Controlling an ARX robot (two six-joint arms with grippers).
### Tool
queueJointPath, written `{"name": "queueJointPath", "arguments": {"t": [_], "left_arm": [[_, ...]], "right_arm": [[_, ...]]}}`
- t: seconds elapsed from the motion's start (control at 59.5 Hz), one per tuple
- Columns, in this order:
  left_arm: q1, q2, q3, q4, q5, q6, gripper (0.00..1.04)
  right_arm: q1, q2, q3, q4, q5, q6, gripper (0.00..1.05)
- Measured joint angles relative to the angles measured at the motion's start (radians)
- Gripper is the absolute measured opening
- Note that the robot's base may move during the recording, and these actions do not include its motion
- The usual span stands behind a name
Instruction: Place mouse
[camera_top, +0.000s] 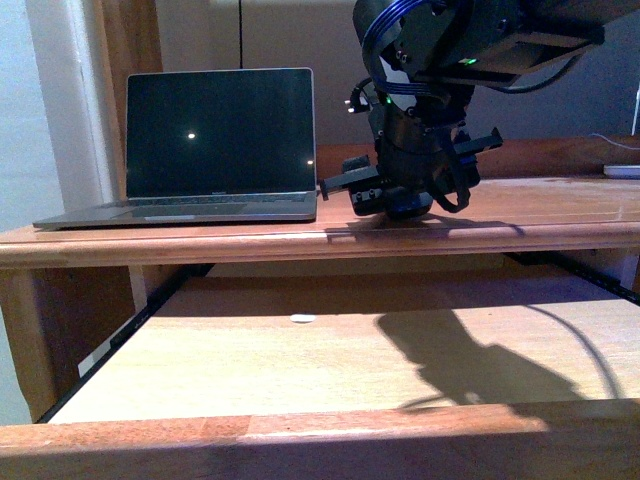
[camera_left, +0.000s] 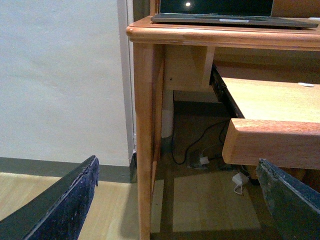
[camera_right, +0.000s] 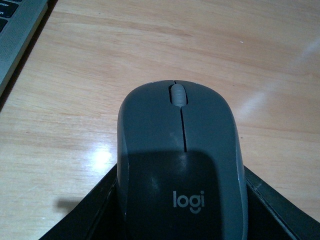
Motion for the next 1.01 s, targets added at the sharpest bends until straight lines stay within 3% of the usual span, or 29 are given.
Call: {"name": "queueJointPath", "arguments": {"t": [0.101,0.403,0.554,0.773,1.008], "left_arm": [[0.0,0.0,0.0,0.0,0.0,0.0,0.97],[0.0,0.0,0.0,0.0,0.0,0.0,0.97],[0.0,0.0,0.0,0.0,0.0,0.0,0.97],[0.0,0.0,0.0,0.0,0.0,0.0,0.97],[0.0,0.0,0.0,0.0,0.0,0.0,0.97]], "right_arm": [[0.008,0.023,0.037,-0.012,0.003,0.006,0.56],[-0.01,0.013,0.016,0.101,-0.03,0.051,0.99],[-0.058,-0.084,-0.126,0.232,-0.118,0.082,0.97],[-0.175,-0.384,-0.499,0.482,-0.338,0.113,0.97],[-0.34,-0.736,-1.015,0.717,-0.739,0.12,0.97]]}}
